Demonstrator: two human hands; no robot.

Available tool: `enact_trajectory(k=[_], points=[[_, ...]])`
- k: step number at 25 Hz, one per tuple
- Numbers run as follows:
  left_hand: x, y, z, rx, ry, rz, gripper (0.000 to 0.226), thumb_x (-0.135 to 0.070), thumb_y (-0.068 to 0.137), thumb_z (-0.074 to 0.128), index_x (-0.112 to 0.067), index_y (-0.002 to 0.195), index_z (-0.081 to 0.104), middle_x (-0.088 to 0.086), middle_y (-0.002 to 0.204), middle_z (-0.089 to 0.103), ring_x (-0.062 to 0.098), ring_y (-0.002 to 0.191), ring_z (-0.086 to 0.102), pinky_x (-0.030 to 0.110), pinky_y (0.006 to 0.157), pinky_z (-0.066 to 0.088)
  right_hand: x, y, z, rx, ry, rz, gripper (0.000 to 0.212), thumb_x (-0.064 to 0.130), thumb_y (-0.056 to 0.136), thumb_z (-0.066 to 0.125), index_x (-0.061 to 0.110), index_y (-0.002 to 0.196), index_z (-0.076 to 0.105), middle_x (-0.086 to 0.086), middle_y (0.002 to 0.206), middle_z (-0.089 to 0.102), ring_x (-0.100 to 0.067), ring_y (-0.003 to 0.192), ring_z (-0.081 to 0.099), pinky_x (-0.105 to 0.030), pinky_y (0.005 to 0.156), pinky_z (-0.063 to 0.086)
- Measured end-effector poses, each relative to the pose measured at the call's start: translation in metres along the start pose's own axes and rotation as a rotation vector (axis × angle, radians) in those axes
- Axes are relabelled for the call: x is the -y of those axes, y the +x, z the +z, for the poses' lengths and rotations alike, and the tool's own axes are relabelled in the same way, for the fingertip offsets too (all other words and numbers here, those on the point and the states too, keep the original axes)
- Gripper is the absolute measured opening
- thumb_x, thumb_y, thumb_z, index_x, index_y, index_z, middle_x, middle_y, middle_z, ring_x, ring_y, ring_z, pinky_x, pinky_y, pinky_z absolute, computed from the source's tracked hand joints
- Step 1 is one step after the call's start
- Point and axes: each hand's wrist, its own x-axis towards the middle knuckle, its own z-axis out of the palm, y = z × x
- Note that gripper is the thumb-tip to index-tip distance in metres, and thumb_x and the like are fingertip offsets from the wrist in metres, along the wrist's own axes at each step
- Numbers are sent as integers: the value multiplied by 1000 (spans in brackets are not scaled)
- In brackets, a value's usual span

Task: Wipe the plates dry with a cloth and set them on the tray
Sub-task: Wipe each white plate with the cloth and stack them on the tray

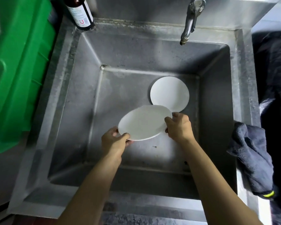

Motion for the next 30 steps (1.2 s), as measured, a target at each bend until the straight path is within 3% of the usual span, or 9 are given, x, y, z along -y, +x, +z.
enact_trajectory(k=[4,7,11,16,20,22,25,28,30], points=[[-2,-2,-4,-28,-24,-53,20,19,79,63,0,80,58,16,97,62,20,64,67,21,46,55,-9,-10,7,79,-23,104,24,17,96,54,-4,101,65,-11,78,70,-18,55,59,-21,48,43],[-1,-6,-6,-16,-62,-13,43,19,81,64,2,120,58,18,119,60,34,96,67,23,47,57,-15,-16,9,49,7,97,23,11,92,51,-2,80,67,1,48,64,-8,34,53,-16,36,38],[-5,-14,-8,5,-156,-71,61,12,85,65,-3,141,45,17,122,63,35,105,66,31,58,62,-18,-29,8,32,90,105,23,6,90,49,3,70,62,5,39,58,-14,40,53,-22,42,39],[-4,-47,-2,458,-310,-213,34,-1,91,58,-16,122,61,15,114,73,31,102,73,43,76,62,-24,-64,5,-7,409,47,19,1,95,47,-5,108,59,-2,49,65,-10,39,56,-23,42,47],[-14,-62,5,515,-450,-174,49,6,82,52,-16,125,60,13,118,73,30,101,73,46,78,61,-26,-90,-9,62,554,33,22,9,103,49,6,123,55,-7,66,75,-22,55,71,-26,52,55],[-20,-67,6,499,-428,-162,50,7,80,48,-16,123,61,12,119,72,29,100,73,47,75,61,-31,-98,-25,84,487,8,26,14,104,49,6,125,61,-7,72,76,-23,61,73,-30,58,58],[-29,-78,6,513,-337,-117,50,7,78,43,-16,118,64,10,119,72,31,106,69,48,74,61,-50,-107,-68,-192,136,-220,32,11,97,57,15,128,64,1,85,72,-25,80,71,-39,79,57],[-37,-98,8,555,-267,-56,50,6,79,42,-19,115,66,4,114,75,28,102,72,45,72,61,-78,-106,-121,-451,-43,-367,54,2,80,64,13,133,60,-8,112,66,-33,103,60,-46,94,49],[-42,-111,11,567,-236,-41,49,6,80,42,-19,115,65,3,113,75,27,102,72,45,71,61,-99,-100,-149,-465,-219,-379,75,9,71,71,16,143,53,-7,135,59,-32,122,53,-44,106,40]])
